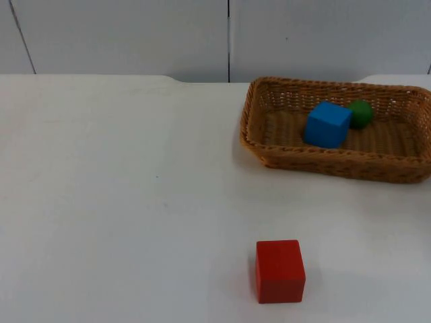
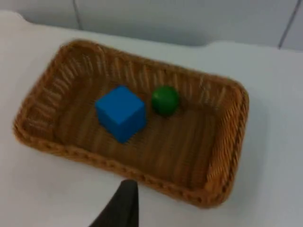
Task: Place all geometric objects except the red cube into the basket.
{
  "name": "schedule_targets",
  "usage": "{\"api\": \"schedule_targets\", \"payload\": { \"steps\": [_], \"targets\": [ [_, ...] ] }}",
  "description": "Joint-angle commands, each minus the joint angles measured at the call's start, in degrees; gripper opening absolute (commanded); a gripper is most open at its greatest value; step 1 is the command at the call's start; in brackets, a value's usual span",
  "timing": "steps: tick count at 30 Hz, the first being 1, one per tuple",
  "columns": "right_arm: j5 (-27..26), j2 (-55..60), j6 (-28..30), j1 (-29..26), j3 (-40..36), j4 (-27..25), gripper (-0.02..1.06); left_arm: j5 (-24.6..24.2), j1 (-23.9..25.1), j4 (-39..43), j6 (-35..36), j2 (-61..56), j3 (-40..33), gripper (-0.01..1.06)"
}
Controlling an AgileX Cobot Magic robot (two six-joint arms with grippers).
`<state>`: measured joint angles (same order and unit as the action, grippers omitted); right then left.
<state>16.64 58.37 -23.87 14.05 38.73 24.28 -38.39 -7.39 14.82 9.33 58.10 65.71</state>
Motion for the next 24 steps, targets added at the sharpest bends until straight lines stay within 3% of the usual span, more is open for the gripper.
{"api": "schedule_targets", "payload": {
  "steps": [1, 3, 11, 15, 18, 24],
  "targets": [
    [-1.5, -2.3, 2.3, -0.2, 1.1, -1.8, 1.0, 0.0, 0.1, -0.7, -0.1, -0.3, -0.4, 1.05],
    [-2.7, -7.4, 2.3, -0.2, 1.3, 1.4, 1.0, -0.1, 0.1, -0.8, -0.1, -0.3, -0.4, 1.05],
    [-0.1, -23.5, 2.3, -0.3, 1.6, 1.2, 1.0, -1.6, 0.1, -1.1, -0.1, -0.3, -0.4, 1.05],
    [6.0, -32.1, 2.3, -0.3, 1.6, 5.5, 1.0, 0.5, -0.1, -3.7, -1.5, -1.5, -0.4, 1.05],
    [16.9, -36.2, 2.3, -0.3, 3.5, 9.1, 1.0, 8.3, -1.4, -3.2, -4.3, -5.7, -0.4, 1.05],
    [20.5, -39.2, 0.3, -0.3, 7.4, 8.1, 1.0, 10.9, -1.4, 2.6, -4.1, -10.7, -0.4, 1.05]
  ]
}}
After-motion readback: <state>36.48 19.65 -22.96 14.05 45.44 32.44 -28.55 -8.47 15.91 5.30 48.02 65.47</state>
